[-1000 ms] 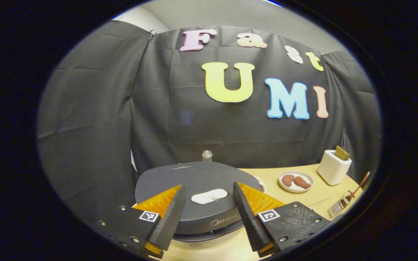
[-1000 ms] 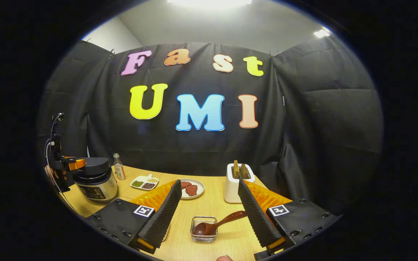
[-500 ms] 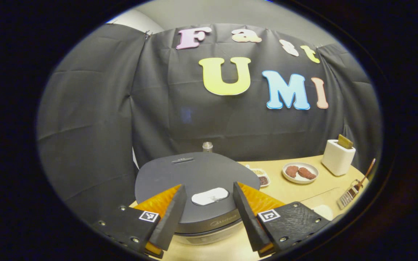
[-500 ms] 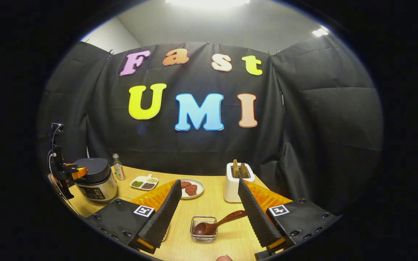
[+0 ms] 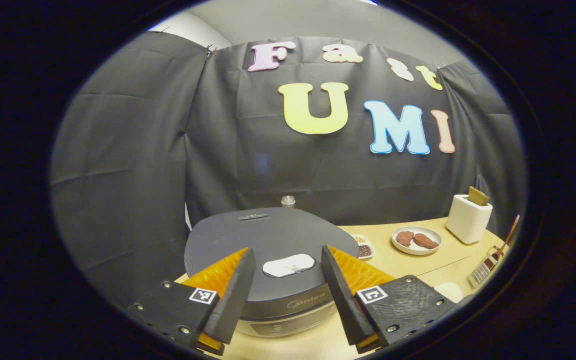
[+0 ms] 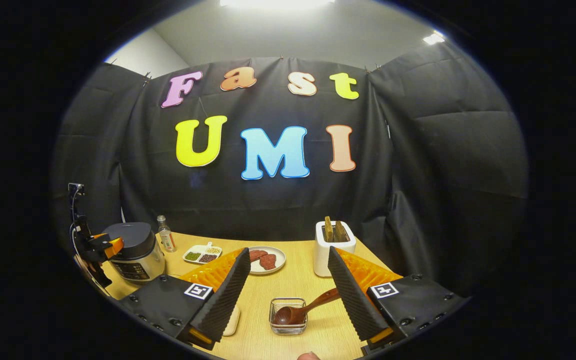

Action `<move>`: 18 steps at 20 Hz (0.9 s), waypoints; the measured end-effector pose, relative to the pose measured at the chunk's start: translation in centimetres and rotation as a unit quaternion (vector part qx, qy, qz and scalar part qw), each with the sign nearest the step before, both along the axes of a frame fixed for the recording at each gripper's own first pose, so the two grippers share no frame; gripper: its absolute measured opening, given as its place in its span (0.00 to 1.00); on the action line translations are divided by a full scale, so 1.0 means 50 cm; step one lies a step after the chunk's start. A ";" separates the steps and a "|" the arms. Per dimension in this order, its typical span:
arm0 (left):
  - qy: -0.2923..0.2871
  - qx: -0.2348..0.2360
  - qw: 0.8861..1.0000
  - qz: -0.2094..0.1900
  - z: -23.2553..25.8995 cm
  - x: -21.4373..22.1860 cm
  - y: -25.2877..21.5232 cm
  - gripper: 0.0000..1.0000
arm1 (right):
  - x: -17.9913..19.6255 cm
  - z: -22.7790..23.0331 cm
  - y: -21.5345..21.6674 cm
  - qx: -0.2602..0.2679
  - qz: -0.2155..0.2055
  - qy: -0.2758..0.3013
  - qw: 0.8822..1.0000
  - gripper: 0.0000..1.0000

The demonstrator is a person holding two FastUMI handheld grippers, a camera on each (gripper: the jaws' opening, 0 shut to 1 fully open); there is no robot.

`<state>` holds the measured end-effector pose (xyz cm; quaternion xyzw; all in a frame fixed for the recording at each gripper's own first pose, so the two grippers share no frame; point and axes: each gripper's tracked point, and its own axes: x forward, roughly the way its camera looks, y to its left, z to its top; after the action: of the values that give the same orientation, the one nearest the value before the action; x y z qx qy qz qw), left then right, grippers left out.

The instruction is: Close the left gripper, press the button to open the rice cooker; take a wooden spoon from the chopstick holder with the right hand, scoop a spoonful of rice and pour it into the rice cooker, then put the wooden spoon back into the chopstick holder.

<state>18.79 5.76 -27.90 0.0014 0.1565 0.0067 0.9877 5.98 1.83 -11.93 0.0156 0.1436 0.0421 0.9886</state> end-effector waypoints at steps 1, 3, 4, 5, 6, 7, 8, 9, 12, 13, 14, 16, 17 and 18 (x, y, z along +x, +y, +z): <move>0.000 0.003 1.000 0.000 0.005 0.002 -0.002 0.84 | 0.001 0.001 0.001 0.000 0.001 -0.001 1.000 0.98; 0.001 0.014 1.000 -0.004 0.010 0.002 -0.006 0.84 | 0.008 0.010 0.001 0.001 0.001 -0.005 1.000 0.94; 0.001 0.018 1.000 -0.005 0.016 0.003 -0.009 0.84 | 0.010 0.017 -0.001 0.001 0.001 -0.007 1.000 0.98; -0.009 0.019 1.000 -0.006 0.036 0.003 -0.009 0.84 | 0.012 0.021 -0.004 0.000 0.001 -0.010 1.000 0.98; -0.018 0.017 1.000 -0.011 0.060 0.003 -0.019 0.82 | 0.013 0.029 -0.007 0.000 0.001 -0.013 1.000 0.99; -0.029 0.015 0.999 -0.015 0.086 0.003 -0.029 0.82 | 0.013 0.035 -0.009 0.001 0.001 -0.017 1.000 0.99; -0.038 0.014 0.999 -0.022 0.114 0.005 -0.043 0.82 | 0.014 0.042 -0.012 0.003 0.001 -0.021 1.000 0.94; -0.046 0.011 0.999 -0.027 0.146 0.006 -0.056 0.82 | 0.015 0.052 -0.015 0.006 0.001 -0.026 1.000 0.99; -0.067 -0.007 0.997 -0.042 0.242 -0.009 -0.107 0.82 | 0.006 0.079 -0.026 0.016 0.004 -0.043 0.999 0.98; -0.073 -0.010 0.996 -0.043 0.271 -0.017 -0.122 0.83 | 0.001 0.084 -0.032 0.019 0.006 -0.048 0.999 0.94; -0.082 -0.013 0.996 -0.045 0.297 -0.032 -0.134 0.82 | -0.004 0.089 -0.037 0.023 0.007 -0.051 0.998 0.99; -0.096 -0.014 0.994 -0.051 0.347 -0.071 -0.165 0.82 | -0.018 0.097 -0.046 0.034 0.014 -0.057 0.998 0.98; -0.099 -0.010 0.994 -0.053 0.365 -0.096 -0.177 0.82 | -0.022 0.099 -0.050 0.039 0.017 -0.059 0.997 0.98; -0.102 -0.003 0.993 -0.051 0.381 -0.115 -0.185 0.82 | -0.028 0.101 -0.053 0.040 0.023 -0.060 0.997 0.98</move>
<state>13.04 -3.48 -8.87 0.0053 0.0542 -0.0442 0.9975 4.58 -0.83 -6.88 0.0495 0.0824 0.0715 0.9928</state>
